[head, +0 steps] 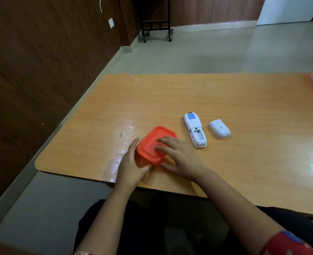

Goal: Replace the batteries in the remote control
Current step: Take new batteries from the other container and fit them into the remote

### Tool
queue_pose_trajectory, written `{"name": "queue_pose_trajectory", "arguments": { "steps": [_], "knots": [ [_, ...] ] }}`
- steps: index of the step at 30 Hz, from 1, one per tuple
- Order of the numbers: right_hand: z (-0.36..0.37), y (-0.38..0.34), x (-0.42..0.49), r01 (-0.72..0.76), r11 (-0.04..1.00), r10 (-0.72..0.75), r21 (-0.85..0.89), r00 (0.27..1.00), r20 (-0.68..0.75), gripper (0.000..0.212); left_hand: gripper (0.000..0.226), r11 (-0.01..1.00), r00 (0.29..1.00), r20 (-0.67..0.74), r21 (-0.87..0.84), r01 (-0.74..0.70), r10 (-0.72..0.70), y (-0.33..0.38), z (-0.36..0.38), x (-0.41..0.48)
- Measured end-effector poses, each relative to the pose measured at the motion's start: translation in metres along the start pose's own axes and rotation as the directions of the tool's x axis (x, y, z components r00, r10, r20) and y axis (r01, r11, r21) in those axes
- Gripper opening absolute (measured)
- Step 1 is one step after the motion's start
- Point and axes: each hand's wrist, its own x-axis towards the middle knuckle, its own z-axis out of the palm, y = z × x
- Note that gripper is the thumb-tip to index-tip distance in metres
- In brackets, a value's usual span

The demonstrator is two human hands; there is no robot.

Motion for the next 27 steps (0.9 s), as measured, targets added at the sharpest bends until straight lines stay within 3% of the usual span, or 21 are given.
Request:
{"name": "queue_pose_trajectory", "arguments": {
  "steps": [5, 12, 19, 23, 27],
  "knots": [
    [0.008, -0.001, 0.004, 0.03, 0.999, -0.027, -0.042, 0.997, 0.068, 0.059, 0.098, 0.998, 0.999, -0.002, -0.053, 0.04, -0.04, -0.006, 0.0, 0.009],
    [0.021, -0.001, 0.005, 0.077, 0.989, -0.078, -0.123, 0.997, -0.01, 0.061, 0.083, 0.996, 1.0, -0.012, -0.089, -0.022, 0.021, -0.007, 0.002, 0.014],
    [0.027, -0.011, 0.01, 0.055, 0.996, -0.075, -0.065, 0.935, -0.347, 0.053, 0.078, 0.994, 0.999, -0.035, -0.111, -0.008, 0.004, -0.003, 0.003, 0.012],
    [0.003, -0.014, 0.017, -0.005, 0.977, 0.107, 0.213, 0.875, -0.472, 0.051, 0.069, 0.996, 0.999, -0.031, -0.084, -0.012, 0.01, -0.002, 0.003, 0.013],
    [-0.017, -0.007, 0.017, -0.11, 0.895, 0.355, 0.433, 0.763, -0.54, 0.037, 0.087, 1.0, 0.999, -0.036, -0.021, 0.004, -0.005, -0.006, 0.004, 0.013]
  ]
}}
